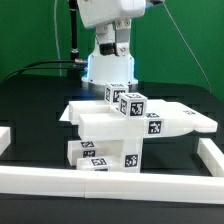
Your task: Assemble chair
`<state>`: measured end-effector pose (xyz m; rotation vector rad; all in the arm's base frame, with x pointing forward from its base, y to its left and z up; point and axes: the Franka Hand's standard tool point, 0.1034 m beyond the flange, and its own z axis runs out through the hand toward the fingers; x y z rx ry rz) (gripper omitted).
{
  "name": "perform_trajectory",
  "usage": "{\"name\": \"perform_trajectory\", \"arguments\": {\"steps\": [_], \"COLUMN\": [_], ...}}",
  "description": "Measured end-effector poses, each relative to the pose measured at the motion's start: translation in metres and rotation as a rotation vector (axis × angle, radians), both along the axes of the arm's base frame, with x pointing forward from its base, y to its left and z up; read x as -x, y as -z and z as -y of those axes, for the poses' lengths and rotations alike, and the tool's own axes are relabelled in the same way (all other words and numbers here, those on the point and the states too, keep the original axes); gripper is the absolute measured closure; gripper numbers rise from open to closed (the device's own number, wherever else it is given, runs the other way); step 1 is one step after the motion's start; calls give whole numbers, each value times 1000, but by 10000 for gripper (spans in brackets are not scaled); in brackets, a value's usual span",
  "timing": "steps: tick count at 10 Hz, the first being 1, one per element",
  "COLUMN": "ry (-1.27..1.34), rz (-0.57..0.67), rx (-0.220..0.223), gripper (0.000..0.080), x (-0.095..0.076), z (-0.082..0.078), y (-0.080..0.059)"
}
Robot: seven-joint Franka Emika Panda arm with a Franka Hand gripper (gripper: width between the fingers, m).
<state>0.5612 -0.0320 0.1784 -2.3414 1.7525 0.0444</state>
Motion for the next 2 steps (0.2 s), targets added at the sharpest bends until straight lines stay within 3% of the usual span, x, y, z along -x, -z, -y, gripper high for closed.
{"name": "perform_trajectory", "arguments": {"steps": [2], "ry": [-2], "rz": [-3], "rx": [5], "gripper": [151], "x": [0], "z": [0], "y": [4]}}
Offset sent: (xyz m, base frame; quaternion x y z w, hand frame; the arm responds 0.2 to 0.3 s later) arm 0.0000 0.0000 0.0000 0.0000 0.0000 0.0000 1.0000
